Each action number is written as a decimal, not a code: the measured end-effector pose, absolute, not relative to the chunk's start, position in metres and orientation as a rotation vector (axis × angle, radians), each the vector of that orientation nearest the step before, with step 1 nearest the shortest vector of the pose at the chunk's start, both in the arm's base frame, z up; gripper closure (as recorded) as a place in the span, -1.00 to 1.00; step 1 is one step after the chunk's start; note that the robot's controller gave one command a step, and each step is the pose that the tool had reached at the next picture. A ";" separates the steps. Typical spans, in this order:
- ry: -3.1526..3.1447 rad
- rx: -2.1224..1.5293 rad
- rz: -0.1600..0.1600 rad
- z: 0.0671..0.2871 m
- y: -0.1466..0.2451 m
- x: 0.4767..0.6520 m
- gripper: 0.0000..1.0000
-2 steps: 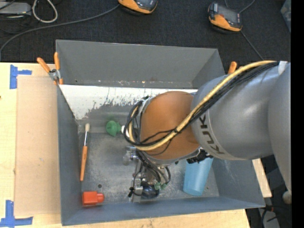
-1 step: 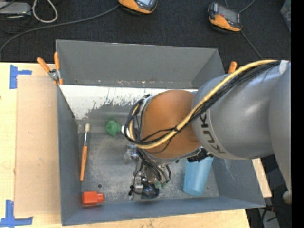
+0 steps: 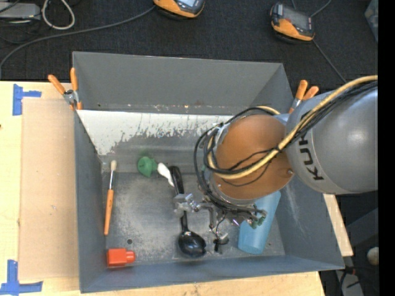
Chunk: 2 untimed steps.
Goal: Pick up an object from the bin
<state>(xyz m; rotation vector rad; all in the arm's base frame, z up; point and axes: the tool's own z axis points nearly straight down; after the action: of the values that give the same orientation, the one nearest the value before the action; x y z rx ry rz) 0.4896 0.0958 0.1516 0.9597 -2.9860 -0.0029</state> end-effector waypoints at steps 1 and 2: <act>-3.043 0.763 -0.003 0.133 0.097 0.503 -1.00; -2.684 1.622 -0.006 0.124 0.096 0.506 -1.00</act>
Offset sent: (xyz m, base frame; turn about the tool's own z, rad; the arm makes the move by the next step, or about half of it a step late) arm 0.0179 -0.0013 -0.0293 -0.5943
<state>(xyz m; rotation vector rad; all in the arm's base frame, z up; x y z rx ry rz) 0.5060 0.0962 0.1236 1.6219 -2.6843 -0.0061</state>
